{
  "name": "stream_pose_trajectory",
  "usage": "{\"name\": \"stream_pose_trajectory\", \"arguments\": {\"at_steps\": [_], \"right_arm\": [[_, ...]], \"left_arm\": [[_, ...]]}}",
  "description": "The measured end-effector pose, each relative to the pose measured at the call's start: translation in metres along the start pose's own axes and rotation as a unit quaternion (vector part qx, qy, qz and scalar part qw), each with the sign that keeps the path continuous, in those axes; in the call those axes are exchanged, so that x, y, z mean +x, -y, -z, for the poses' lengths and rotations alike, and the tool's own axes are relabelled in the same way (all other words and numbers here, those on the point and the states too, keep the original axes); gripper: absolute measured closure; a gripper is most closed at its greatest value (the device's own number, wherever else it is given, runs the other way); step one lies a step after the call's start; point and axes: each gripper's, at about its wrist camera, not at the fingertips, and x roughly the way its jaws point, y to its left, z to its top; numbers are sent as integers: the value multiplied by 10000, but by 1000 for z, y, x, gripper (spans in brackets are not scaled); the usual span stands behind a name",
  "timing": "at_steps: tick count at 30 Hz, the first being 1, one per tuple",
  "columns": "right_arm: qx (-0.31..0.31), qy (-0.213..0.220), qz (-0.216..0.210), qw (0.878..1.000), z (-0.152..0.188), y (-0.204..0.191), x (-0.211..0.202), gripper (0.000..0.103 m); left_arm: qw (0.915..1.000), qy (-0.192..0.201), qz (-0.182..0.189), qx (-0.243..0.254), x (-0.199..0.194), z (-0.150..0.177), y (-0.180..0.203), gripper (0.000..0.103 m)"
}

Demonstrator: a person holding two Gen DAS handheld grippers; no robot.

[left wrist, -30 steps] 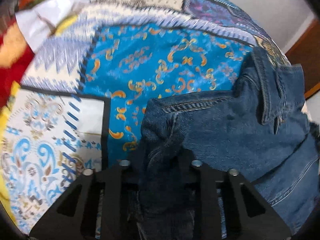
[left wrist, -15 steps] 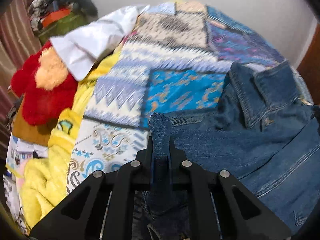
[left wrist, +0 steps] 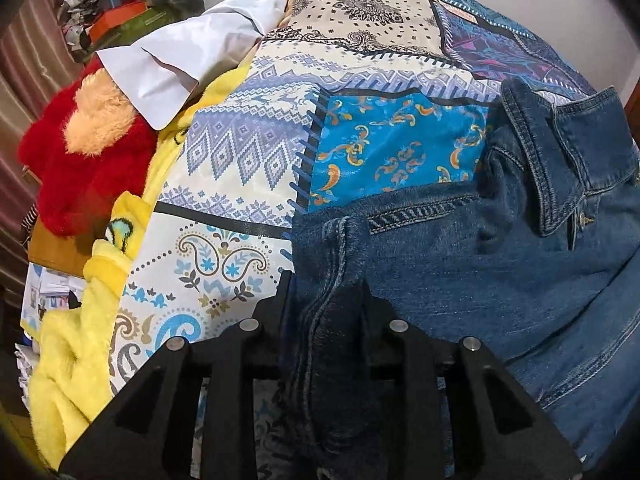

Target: Fold large clothes

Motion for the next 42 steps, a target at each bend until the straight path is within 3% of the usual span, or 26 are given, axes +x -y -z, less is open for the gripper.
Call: {"name": "stream_pose_trajectory", "arguments": {"at_steps": [6,14,17,19,23,25,28,34,39,42], "right_arm": [[208,47,-306,9993,4,20,-32,30],[253,621,-955,9932,15,29,-132,29],[308,830,-1271,9879,26,28,-171,22],[344,966,-1451,9841,34,29,-192,14],[253,1162,-1650,9791,60,23,-231,10],[177,1220,-1668,9782,75,20,-244,5],[142,1236,-1688,9778,100,17,-257,1],[185,762,-1854,9795,147,15,-250,1],[609,141,-2349,9700,184,18,-230,1],[895,-22,-2496,9642,203,19,-224,1]], "left_arm": [[10000,-32,64,-7,-26,3,2,72],[9972,683,185,242,-127,18,14,71],[9944,976,168,365,-163,26,19,69],[9920,1151,247,459,-188,37,23,55],[9878,1363,338,667,-222,62,27,43],[9870,1387,350,734,-233,76,30,27],[9865,1414,369,746,-245,99,27,16],[9934,927,594,329,-232,149,1,12],[9978,274,595,-89,-198,194,-30,12],[9955,-104,792,-513,-176,219,-47,12]]}}
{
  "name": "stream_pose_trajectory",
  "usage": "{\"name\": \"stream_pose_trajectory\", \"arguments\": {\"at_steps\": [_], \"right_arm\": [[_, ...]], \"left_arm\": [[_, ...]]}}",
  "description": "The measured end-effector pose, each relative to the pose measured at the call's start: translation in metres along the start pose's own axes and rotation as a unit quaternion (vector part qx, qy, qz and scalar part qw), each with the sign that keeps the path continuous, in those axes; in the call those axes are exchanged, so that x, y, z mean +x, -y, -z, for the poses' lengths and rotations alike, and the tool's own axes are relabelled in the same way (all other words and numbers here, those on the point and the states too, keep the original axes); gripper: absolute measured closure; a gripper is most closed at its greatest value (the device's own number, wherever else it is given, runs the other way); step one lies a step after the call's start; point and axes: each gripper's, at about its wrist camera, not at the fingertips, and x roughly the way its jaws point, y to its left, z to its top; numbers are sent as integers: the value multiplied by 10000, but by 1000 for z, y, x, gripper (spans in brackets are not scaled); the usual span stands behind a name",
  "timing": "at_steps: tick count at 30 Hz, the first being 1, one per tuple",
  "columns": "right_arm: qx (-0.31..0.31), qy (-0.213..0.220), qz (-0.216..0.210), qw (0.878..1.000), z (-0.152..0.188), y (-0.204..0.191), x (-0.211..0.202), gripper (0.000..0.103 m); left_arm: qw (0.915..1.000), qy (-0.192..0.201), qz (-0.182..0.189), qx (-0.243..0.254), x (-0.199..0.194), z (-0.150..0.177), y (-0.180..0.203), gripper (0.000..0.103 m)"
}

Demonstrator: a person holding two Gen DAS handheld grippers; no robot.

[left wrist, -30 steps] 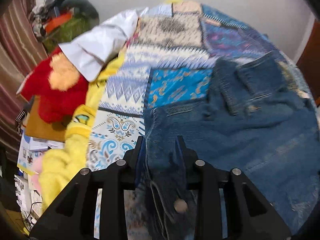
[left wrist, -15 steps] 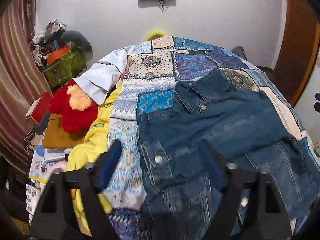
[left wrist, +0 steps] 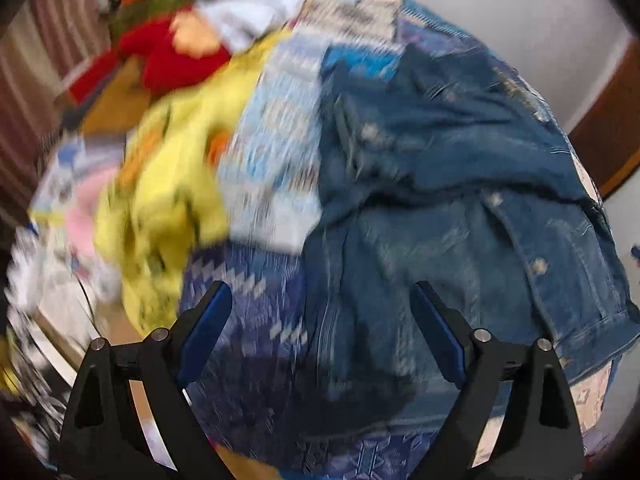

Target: Fold large clothes

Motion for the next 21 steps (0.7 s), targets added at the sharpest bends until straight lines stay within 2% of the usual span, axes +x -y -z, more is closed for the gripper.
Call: {"name": "stream_pose_trajectory", "arguments": {"at_steps": [3,5,6,8,11,12,14,15,16,17,18,19,21], "right_arm": [[226,-31,-136,9996,17,5,6,3],[373,-287,-157,9988,27,7,15,11],[449,-385,-203,9980,31,9,18,20],[481,-289,-163,9983,38,8,17,22],[470,-298,-218,9982,40,4,16,25],[463,-301,-242,9982,40,2,16,29],[347,-371,-375,9980,37,-6,19,37],[270,-405,-408,9980,35,-10,21,43],[165,-429,-435,9980,33,-14,24,51],[100,-456,-440,9979,31,-17,26,55],[47,-474,-448,9979,29,-20,29,63],[18,-481,-477,9977,27,-22,31,72],[19,-483,-647,9967,19,-24,34,79]], "left_arm": [[9967,-430,416,-539,22,25,-18,12],[9929,-707,551,-785,39,43,-25,12],[9911,-804,601,-877,45,49,-27,12],[9851,-1022,857,-1083,60,60,-28,12],[9769,-1239,1181,-1277,72,67,-23,20],[9775,-1268,1142,-1242,75,67,-19,22],[9814,-1274,1077,-949,75,66,-7,33],[9816,-1294,1129,-837,75,64,0,45],[9838,-1295,1047,-659,72,62,8,50],[9860,-1248,981,-516,69,60,14,54],[9885,-1178,896,-317,66,58,22,65],[9907,-1116,764,-165,62,55,29,81],[9930,-954,694,19,54,48,38,86]]}}
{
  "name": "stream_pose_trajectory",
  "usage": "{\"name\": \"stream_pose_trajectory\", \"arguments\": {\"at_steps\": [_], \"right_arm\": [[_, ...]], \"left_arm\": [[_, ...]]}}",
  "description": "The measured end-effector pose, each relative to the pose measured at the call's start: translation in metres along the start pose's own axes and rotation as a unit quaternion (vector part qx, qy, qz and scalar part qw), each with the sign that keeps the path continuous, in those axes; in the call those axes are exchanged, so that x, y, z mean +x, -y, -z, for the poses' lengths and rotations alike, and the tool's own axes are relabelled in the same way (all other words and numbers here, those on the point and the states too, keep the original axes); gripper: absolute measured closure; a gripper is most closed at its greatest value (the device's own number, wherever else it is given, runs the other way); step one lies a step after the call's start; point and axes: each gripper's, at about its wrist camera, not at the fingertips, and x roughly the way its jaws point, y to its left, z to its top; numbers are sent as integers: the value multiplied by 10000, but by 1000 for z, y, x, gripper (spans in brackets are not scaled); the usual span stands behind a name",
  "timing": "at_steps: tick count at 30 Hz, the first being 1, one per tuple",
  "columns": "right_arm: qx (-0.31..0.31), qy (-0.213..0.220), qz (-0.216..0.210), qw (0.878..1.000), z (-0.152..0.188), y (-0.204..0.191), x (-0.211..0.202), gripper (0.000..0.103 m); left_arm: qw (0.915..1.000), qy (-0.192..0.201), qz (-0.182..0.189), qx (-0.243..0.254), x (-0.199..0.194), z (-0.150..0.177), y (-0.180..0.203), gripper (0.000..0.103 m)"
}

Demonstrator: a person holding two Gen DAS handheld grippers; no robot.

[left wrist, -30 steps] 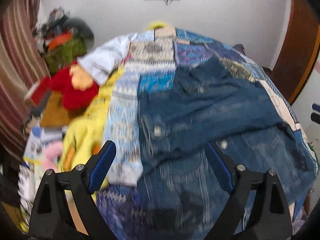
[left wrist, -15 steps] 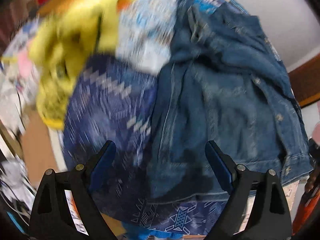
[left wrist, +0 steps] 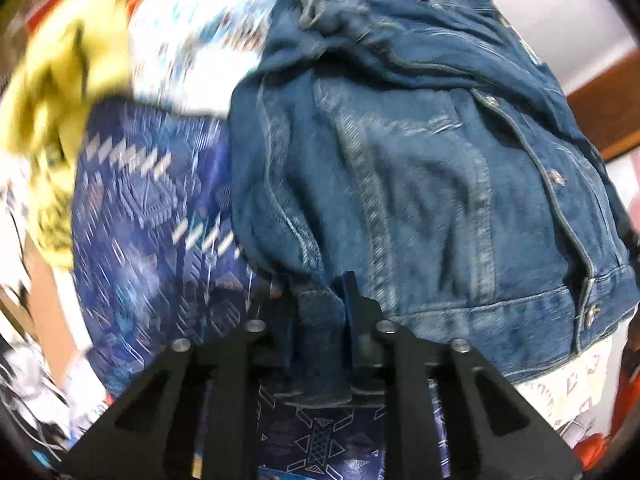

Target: Fold large clothes

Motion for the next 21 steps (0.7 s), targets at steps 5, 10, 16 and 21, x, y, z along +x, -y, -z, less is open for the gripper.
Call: {"name": "stream_pose_trajectory", "arguments": {"at_steps": [5,10,16,21], "right_arm": [[-77,570,-308,9979,-35,-2,-22,86],[-337,1063,-244,9935,-82,-9,-40,89],[-229,1469,80,9888,-156,10,-32,90],[451,1372,244,9892,-217,52,16,90]], "left_arm": [[9960,822,4,353,-49,-35,28,87],[9828,1759,167,532,-109,-87,55,87],[9666,2546,59,305,-142,-171,47,88],[9663,2515,-479,-278,-101,-243,24,88]]}}
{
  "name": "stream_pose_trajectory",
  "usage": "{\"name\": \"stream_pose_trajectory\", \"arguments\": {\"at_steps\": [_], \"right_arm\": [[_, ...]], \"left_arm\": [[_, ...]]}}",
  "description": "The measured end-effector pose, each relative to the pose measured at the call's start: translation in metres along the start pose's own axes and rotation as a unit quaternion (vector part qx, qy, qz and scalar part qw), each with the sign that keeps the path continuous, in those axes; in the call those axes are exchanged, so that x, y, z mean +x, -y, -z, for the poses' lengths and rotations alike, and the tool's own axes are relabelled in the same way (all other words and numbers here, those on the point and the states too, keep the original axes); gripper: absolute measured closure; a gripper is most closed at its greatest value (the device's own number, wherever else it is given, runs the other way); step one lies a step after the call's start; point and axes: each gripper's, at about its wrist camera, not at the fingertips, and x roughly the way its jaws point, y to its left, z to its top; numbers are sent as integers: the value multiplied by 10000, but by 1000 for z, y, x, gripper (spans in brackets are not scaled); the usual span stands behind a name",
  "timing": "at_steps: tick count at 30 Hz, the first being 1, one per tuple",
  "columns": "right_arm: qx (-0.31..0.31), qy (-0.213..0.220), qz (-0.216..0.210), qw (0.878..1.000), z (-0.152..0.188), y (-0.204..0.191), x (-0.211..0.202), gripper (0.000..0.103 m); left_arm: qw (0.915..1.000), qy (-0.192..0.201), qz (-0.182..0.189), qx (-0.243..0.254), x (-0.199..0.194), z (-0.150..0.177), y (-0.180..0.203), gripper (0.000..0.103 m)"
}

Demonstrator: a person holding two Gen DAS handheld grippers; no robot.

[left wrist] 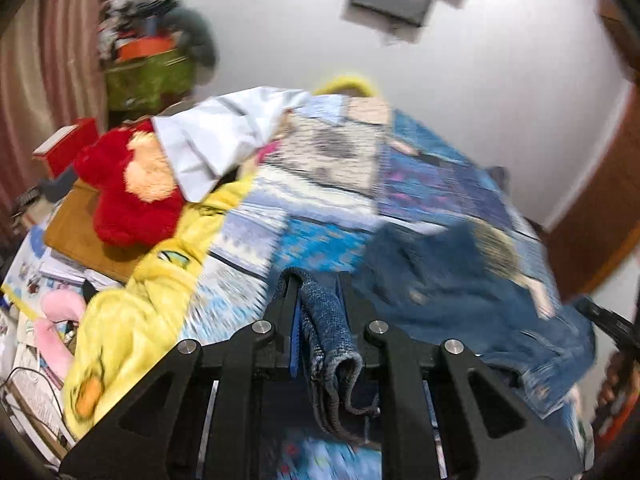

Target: Fold large clothes

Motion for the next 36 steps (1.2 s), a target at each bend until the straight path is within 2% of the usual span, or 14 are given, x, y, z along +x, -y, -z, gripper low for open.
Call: {"name": "stream_pose_trajectory", "arguments": {"at_steps": [2,5,8,10,16,18,19,21,25,27,30,33,36], "right_arm": [[476,-178,28,9987,-11,24,35,90],[829,-476,-35,9954,-10,53,80,90],[748,-676,60,9949,4,65,105,90],[479,-637,22,9968,6,64,104,90],[47,-862,-79,9962,3,66,77,89],[8,-1107,-91,9938,6,63,66,89],[-110,-1071,68,9942,8,59,59,89],[-603,-739,771,9925,10,48,33,89],[-826,-425,1131,9892,11,47,-8,89],[-982,-502,1056,9883,15,42,-22,89],[-1137,-828,719,9875,29,32,-29,89],[-1188,-922,553,9871,47,19,-28,89],[-1275,-1009,368,9860,63,5,-18,89]], "left_arm": [[9988,-123,-479,69,40,-5,-7,88],[9947,-763,-671,-136,104,7,-24,86],[9869,-1333,-836,-347,155,31,-40,85],[9869,-1329,-848,-350,167,40,-44,83],[9849,-1339,-1072,221,166,42,-29,81],[9833,-1381,-1082,491,162,40,-24,80],[9832,-1354,-1047,642,152,38,-22,79],[9843,-1202,-1042,768,133,33,-19,73],[9896,-778,-936,768,83,24,-22,54],[9888,-587,-975,962,60,23,-18,50],[9861,-428,-839,1369,33,32,-6,43],[9825,-540,-545,1696,22,53,9,39],[9787,-898,-278,1824,34,79,25,38]]}}
